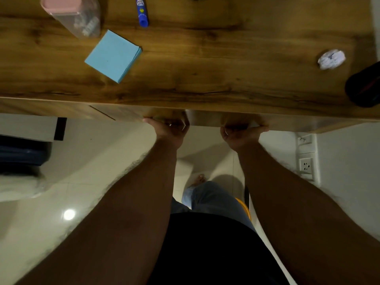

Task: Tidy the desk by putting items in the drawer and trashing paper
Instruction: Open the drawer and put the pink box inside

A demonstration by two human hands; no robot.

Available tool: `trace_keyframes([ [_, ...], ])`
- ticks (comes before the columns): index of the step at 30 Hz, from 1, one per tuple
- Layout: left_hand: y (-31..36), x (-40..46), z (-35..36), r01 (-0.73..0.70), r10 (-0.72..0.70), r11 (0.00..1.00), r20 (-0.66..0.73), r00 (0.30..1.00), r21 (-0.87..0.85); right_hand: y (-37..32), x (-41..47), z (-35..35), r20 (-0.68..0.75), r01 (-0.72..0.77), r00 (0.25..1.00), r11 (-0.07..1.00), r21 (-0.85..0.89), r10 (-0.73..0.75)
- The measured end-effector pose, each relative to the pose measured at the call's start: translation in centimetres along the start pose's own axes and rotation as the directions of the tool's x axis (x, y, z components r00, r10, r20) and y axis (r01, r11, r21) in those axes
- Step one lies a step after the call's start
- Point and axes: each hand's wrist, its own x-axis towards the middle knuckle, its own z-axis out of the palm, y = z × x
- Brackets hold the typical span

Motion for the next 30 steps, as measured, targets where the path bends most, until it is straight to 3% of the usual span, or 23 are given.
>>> trace_keyframes([
  [10,-1.2,-2.7,-5.4,0.040,-0.038,0.999,-0.134,0.990,0.011,1.7,-2.9,-5.1,-0.101,0.007,0.995,0.995,-0.098,-0.017],
  [13,0.0,-4.5,-6.3,0.126,-0.054,0.945,-0.237,0.970,0.301,0.6,-4.3,-6.4,-0.167,-0.085,0.985,0.953,-0.291,0.037],
  [15,1.3,-6.8,-5.9,0.177,-0.046,0.846,-0.262,0.964,0.503,-1.0,-6.2,-6.7,-0.206,-0.138,0.978,0.849,-0.510,0.036],
  [17,2.7,-9.0,-5.4,0.188,-0.041,0.698,-0.224,0.974,0.691,-2.2,-8.6,-6.7,-0.169,-0.106,0.985,0.641,-0.760,-0.038],
  [18,3.2,-10.2,-5.2,0.145,-0.013,0.589,-0.171,0.985,0.795,-2.6,-9.8,-6.8,-0.077,-0.009,0.989,0.469,-0.883,-0.127],
  [20,3.8,-12.2,-5.0,-0.115,0.110,0.268,0.088,0.990,0.957,-2.9,-12.2,-7.0,0.262,0.272,0.914,-0.011,-0.962,-0.310],
  [21,3.9,-13.2,-4.8,-0.292,0.164,0.062,0.279,0.946,0.954,-3.1,-13.3,-7.0,0.431,0.378,0.837,-0.213,-0.901,-0.338],
  [22,4.1,-14.4,-4.2,-0.449,0.179,-0.134,0.467,0.866,0.884,-3.2,-14.2,-6.6,0.561,0.453,0.757,-0.349,-0.820,-0.335],
  [24,4.3,-15.9,-2.3,-0.627,0.117,-0.411,0.720,0.684,0.662,-3.5,-15.2,-4.5,0.743,0.542,0.599,-0.531,-0.651,-0.299],
  [26,4.5,-15.6,-0.4,-0.649,0.029,-0.571,0.803,0.596,0.503,-3.4,-15.0,-1.7,0.801,0.526,0.561,-0.658,-0.539,-0.208],
  [28,4.2,-14.1,0.8,-0.600,-0.068,-0.703,0.803,0.592,0.382,-2.3,-14.2,1.1,0.771,0.485,0.633,-0.736,-0.472,-0.077],
  [30,4.0,-12.2,1.1,-0.507,-0.139,-0.806,0.735,0.664,0.306,-0.6,-12.7,2.7,0.698,0.430,0.713,-0.825,-0.365,0.063],
])
